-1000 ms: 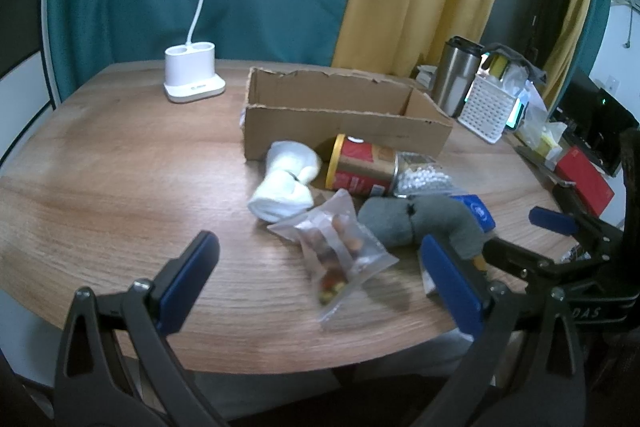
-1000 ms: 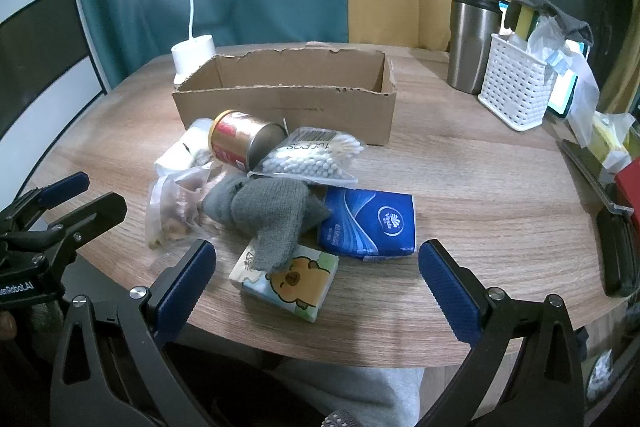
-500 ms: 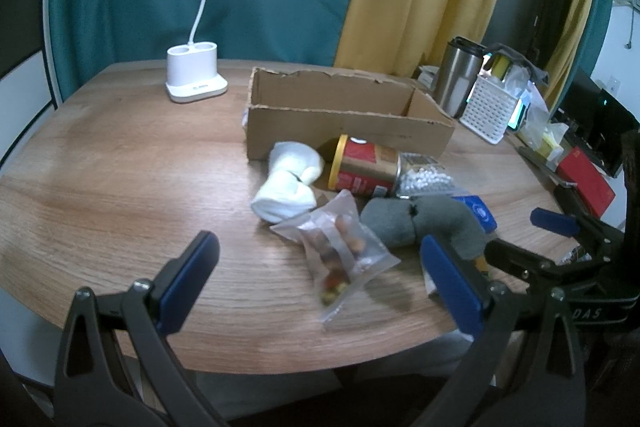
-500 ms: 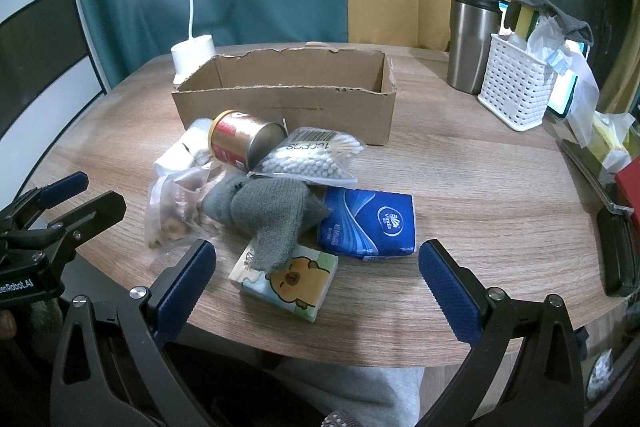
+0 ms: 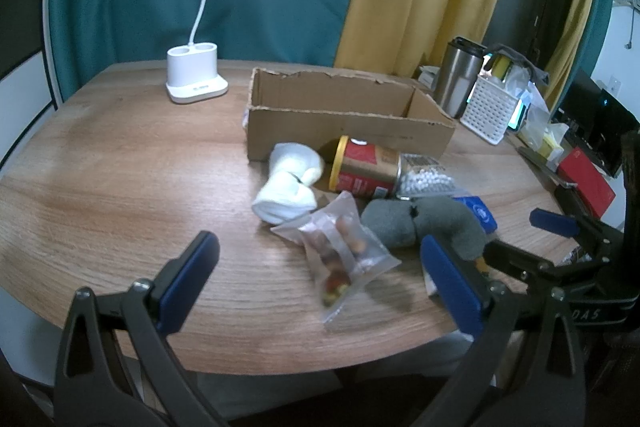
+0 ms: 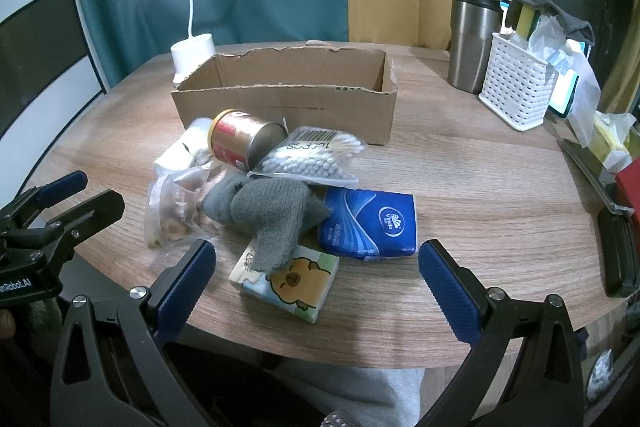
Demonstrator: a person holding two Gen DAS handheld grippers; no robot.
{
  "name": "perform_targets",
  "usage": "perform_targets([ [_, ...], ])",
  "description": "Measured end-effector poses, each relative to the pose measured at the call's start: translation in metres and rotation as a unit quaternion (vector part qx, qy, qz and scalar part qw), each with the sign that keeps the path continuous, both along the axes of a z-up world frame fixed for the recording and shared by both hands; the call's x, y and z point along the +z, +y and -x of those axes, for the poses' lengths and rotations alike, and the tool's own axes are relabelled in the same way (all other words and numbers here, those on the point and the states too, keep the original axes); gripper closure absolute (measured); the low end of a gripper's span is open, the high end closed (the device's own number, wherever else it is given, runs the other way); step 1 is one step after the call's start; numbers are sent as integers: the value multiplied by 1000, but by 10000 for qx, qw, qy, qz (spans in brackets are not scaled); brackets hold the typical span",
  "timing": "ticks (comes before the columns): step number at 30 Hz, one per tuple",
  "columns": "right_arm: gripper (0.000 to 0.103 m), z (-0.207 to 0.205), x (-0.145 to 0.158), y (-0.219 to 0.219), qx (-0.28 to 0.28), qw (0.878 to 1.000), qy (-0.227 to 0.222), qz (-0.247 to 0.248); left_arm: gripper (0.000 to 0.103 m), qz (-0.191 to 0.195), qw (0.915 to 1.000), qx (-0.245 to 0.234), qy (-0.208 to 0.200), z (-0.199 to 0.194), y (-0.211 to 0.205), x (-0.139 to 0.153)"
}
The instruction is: Organize objects
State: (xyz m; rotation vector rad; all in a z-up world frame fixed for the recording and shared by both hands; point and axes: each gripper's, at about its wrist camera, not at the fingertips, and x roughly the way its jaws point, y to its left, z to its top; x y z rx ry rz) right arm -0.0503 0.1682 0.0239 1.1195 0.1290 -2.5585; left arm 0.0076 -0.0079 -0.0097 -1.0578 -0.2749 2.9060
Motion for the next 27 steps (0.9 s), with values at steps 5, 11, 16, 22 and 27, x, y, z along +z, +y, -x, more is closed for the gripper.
perform_targets([
  [5,0,0,1,0,-11,10000,10,1,1,0,10000,1,1,0,0,0],
  [11,0,0,0,-1,-7,10000,7,5,1,-2,10000,9,-11,1,-2,0],
  [16,0,1,-4,-1,-1,10000,-43,-1,1,3,10000,9,-46,2,-1,-2],
  [22,0,3,-16,-4,31,9998,-203,9,1,14,9999,12,-149,4,0,-10],
  [27,0,7,-26,-9,75,9995,-322,0,1,9,9997,25,-235,7,0,-16],
])
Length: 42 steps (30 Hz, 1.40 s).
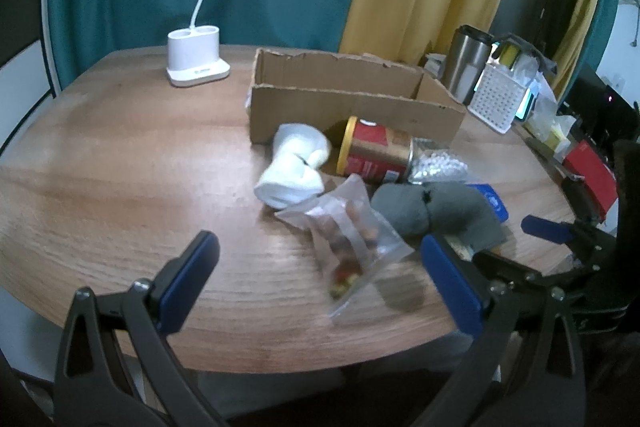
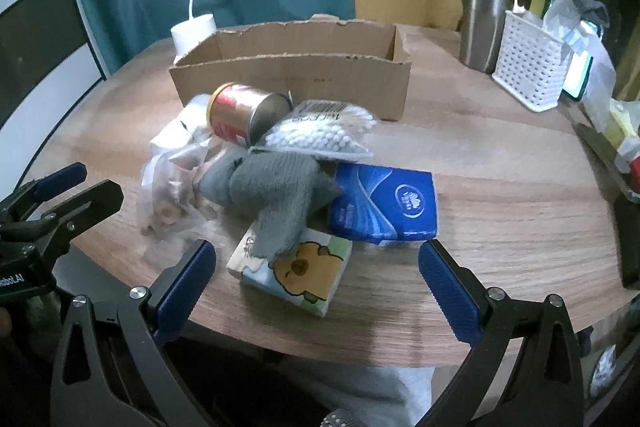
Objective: Organize objects
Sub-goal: 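Grasp the capybara tissue pack with the right tool while the left grasps the nut bag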
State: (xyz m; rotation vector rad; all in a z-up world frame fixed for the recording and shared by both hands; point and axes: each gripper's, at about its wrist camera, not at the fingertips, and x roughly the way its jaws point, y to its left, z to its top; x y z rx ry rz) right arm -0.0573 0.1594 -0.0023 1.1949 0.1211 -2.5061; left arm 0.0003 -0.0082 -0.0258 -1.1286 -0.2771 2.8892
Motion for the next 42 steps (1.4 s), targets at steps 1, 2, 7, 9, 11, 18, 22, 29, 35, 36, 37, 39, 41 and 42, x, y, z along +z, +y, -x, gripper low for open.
perform_targets([
  [1,0,1,-2,-1,8,10000,-35,1,1,0,10000,-1,-19,1,0,-1],
  [2,0,2,-5,-2,14,10000,-66,-3,1,-6,10000,-8,-33,2,0,-3],
  [7,0,7,-15,-6,29,9998,-182,-30,1,26,9999,-96,-95,8,4,-8],
  [9,3,8,-18,-8,55,9997,-216,-37,1,41,9998,-128,-127,11,6,-10],
  [11,8,8,-20,-8,121,9996,-246,41,1,43,9997,-162,-171,16,8,-13],
  [18,16,5,-20,-10,298,9993,-203,110,1,134,9994,-229,-206,31,19,-16],
  [22,17,7,-22,-12,349,9990,-228,154,1,111,9994,-148,-293,43,20,-20],
  [29,24,5,-22,-12,468,9983,-226,247,7,146,9985,-226,-479,51,23,-31],
  [35,26,5,-23,-4,507,9972,-338,438,29,-8,9977,-317,-606,50,22,-39],
  [36,26,4,-23,-3,519,9971,-339,437,34,-18,9972,-372,-646,50,23,-40],
  [37,26,4,-22,-2,521,9972,-332,419,34,-7,9972,-386,-634,49,24,-40],
  [39,27,3,-21,-1,517,9974,-320,382,35,-19,9971,-412,-638,47,24,-39],
  [41,27,1,-20,1,477,9978,-298,344,38,-55,9970,-429,-639,45,24,-39],
  [42,27,0,-19,2,458,9980,-293,334,40,-63,9970,-441,-639,45,24,-38],
])
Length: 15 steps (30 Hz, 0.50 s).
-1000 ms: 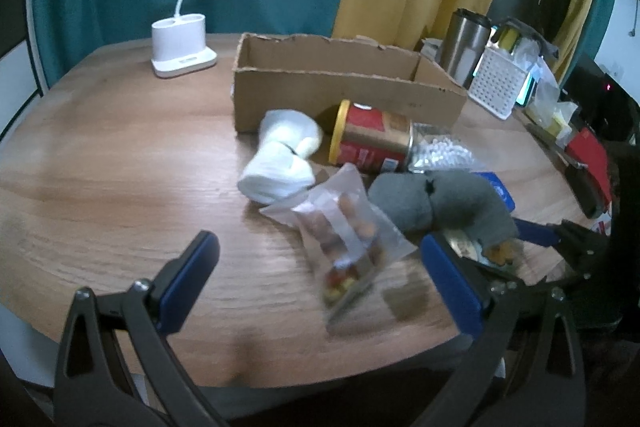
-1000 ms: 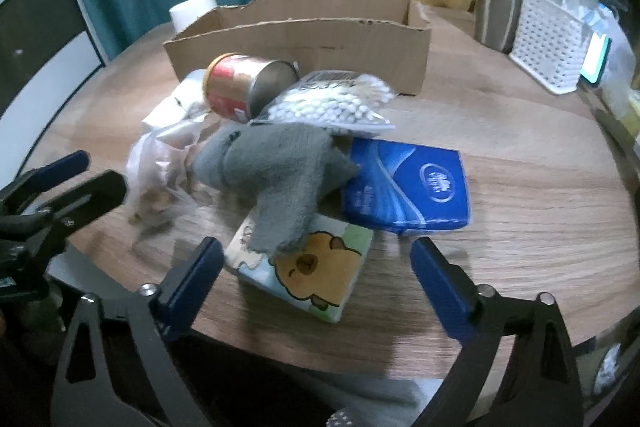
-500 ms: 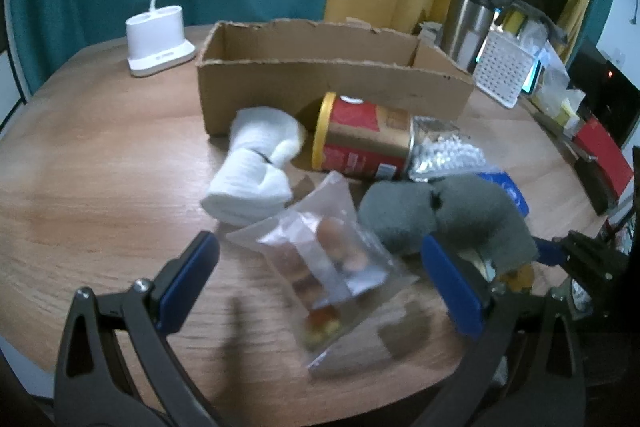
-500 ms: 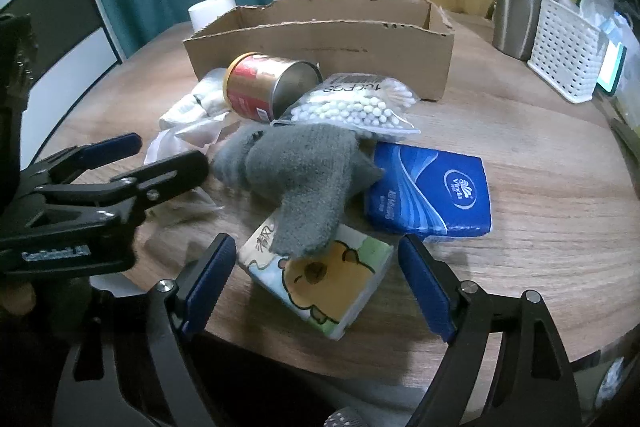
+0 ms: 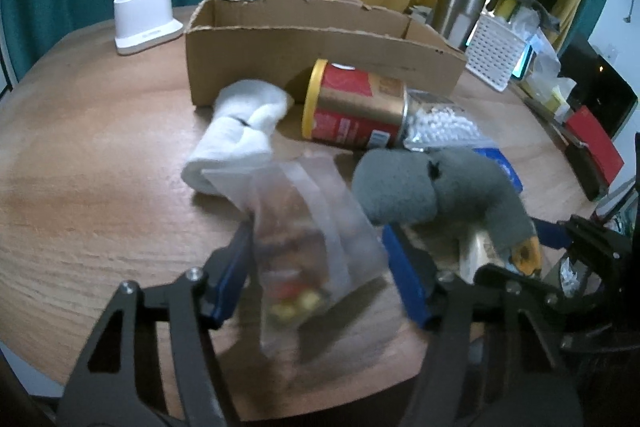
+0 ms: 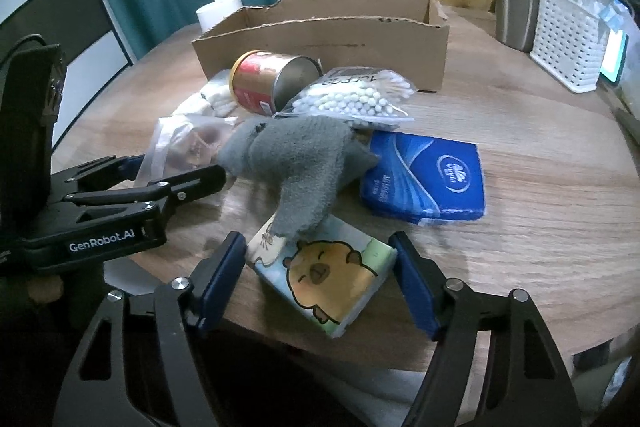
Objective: Organize objects
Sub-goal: 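Grasp the capybara tissue pack with the right tool while the left grasps the nut bag, then carry the tissue pack into the box with the right tool while the left carries the nut bag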
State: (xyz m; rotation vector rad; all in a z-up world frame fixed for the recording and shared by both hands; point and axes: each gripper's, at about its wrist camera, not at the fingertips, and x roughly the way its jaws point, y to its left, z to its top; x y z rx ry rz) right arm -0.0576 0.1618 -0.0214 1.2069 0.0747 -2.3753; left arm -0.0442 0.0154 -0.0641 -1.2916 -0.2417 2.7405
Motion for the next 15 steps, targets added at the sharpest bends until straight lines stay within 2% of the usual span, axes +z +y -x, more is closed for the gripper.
perform_targets([
  [15,27,-4,27,39,-489,9982,322,-118,43,-90,9996,-45,251,-15,-2,23],
])
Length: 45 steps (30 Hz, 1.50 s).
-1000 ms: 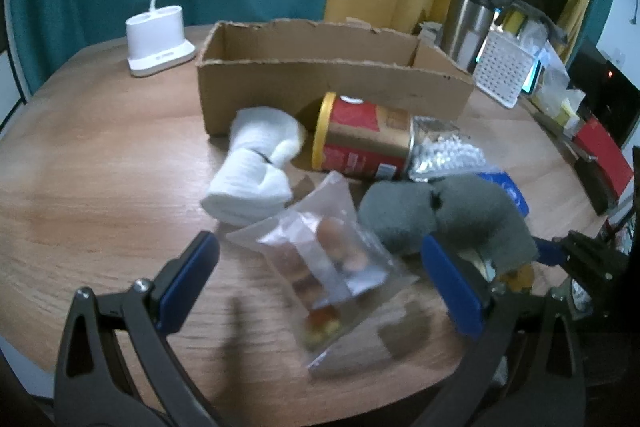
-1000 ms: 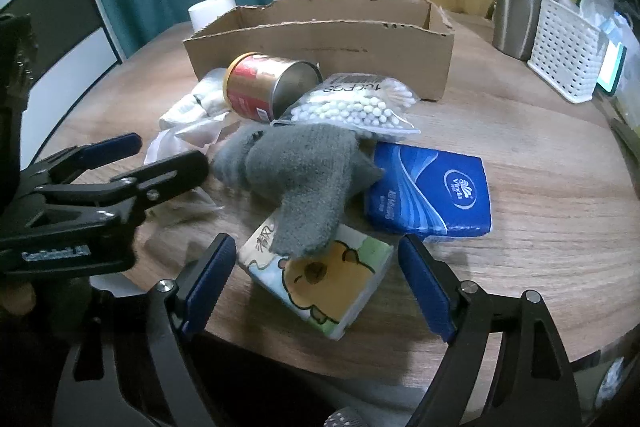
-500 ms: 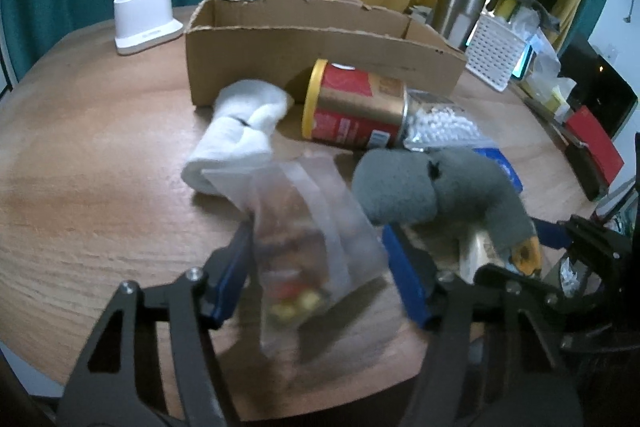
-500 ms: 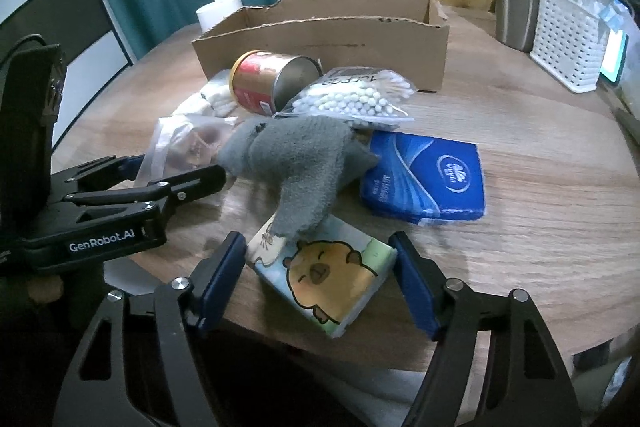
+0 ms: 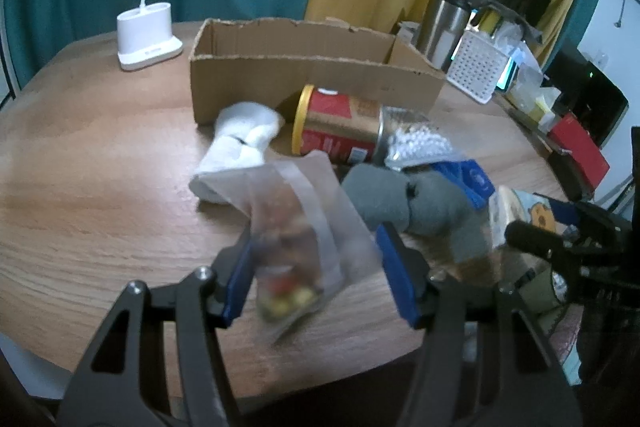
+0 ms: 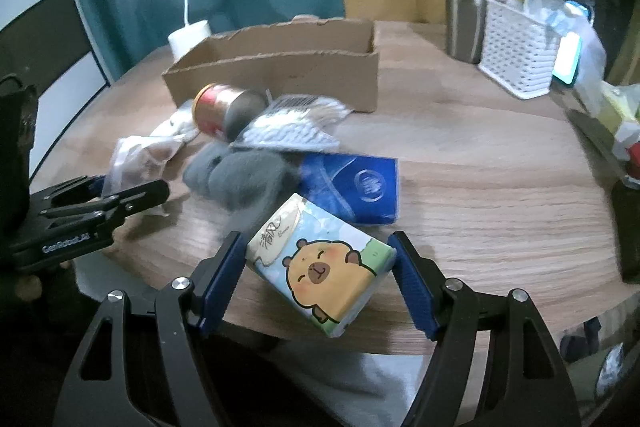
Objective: Organize objects
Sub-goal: 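Carry the tissue pack into the box with the right tool while the left carries the nut bag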
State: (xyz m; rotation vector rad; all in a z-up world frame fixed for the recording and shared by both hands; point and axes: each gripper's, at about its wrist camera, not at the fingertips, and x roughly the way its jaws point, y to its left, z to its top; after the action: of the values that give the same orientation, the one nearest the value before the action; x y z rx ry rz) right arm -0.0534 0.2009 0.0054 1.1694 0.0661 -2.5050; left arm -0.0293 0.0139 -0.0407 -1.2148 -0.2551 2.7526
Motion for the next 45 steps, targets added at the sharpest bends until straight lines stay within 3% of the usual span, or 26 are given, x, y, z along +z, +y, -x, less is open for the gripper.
perform_targets([
  [23,27,38,43,2,123,9994,260,178,43,173,9992,-66,362,20,5,55],
  [45,27,113,59,-5,479,9984,217,211,43,182,9992,-101,339,92,12,71],
])
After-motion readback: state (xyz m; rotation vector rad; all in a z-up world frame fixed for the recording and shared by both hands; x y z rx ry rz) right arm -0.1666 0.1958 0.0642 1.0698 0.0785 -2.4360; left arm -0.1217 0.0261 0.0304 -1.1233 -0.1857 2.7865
